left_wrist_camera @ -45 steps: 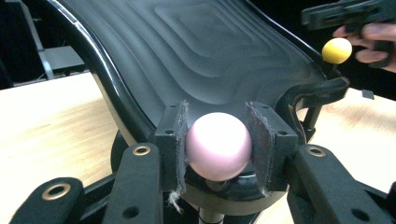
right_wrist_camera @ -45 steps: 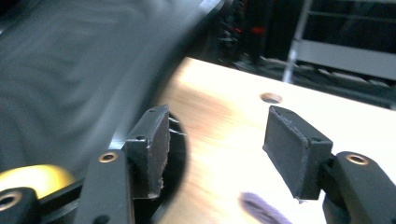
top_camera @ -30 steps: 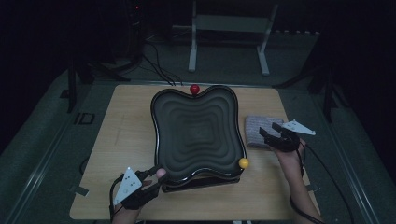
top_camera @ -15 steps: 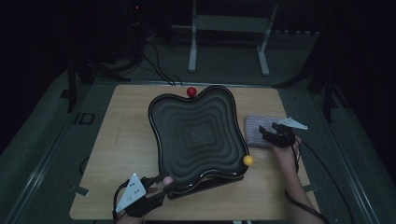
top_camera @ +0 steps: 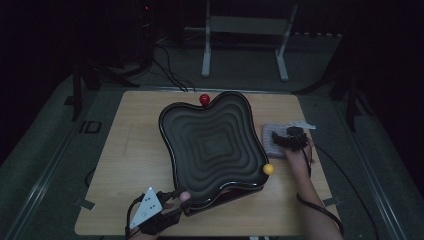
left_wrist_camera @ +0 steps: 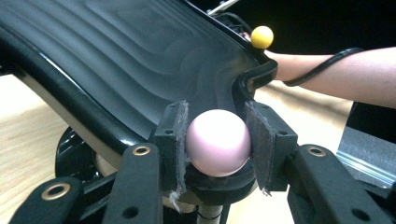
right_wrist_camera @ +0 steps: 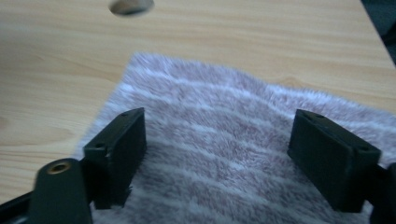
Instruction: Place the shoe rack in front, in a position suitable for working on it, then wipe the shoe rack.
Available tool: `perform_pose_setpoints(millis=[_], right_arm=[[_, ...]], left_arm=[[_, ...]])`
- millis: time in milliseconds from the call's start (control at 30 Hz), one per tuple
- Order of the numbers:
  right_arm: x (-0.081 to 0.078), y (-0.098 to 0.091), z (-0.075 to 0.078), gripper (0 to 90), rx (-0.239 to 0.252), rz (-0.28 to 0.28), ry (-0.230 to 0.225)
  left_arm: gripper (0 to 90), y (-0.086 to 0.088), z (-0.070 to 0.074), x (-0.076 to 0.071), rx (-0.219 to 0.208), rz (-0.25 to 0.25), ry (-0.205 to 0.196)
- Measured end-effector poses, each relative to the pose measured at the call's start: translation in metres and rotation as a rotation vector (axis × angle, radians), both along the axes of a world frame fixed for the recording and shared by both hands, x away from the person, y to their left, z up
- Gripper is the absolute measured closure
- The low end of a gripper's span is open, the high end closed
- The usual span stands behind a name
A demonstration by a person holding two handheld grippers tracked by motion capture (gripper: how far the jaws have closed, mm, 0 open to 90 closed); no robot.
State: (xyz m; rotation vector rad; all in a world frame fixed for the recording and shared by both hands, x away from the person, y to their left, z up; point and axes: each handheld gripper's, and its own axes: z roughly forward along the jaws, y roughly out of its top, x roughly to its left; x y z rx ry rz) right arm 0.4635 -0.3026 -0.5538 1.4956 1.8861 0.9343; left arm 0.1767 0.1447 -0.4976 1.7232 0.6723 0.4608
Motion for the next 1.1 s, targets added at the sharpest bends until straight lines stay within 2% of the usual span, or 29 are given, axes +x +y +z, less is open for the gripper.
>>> perform_pose_setpoints(millis=[200,300,367,433,500,600,700,800,1100], right_arm=[[0.013,0.006,-0.003,16.1,-0.042,0.013,0.036],[0.020,0.006,-0.003,19.7,-0.041,0.036,0.061],[0.021,0.006,-0.002,26.1,-0.040,0.057,0.066],[0.020,0.006,0.000,43.2,-0.038,0.080,0.067],[0.018,0.008,0.001,59.4,-0.038,0.125,0.059],[0.015,0.011,0.006,69.4,-0.049,0.149,0.067],[0.008,0.011,0.014,71.0,-0.038,0.157,0.049],[-0.003,0.007,0.028,71.3,-0.003,0.167,0.014],[-0.034,-0.007,0.085,71.5,0.043,0.211,-0.102]], left_arm=[[60.0,-0.002,0.000,0.000,-0.002,-0.003,0.000],[60.0,-0.004,0.000,0.000,-0.008,-0.003,0.005],[60.0,-0.005,0.000,0.000,-0.006,-0.002,0.005],[60.1,-0.006,0.000,0.000,-0.004,-0.005,0.006],[60.0,-0.007,0.000,0.000,-0.004,-0.006,0.007],[60.1,-0.008,0.000,0.000,-0.004,-0.007,0.008],[60.1,-0.009,0.000,0.000,-0.006,-0.008,0.006],[60.1,-0.009,-0.001,0.001,-0.013,-0.011,0.007],[60.2,-0.012,-0.002,0.003,-0.023,-0.012,0.001]])
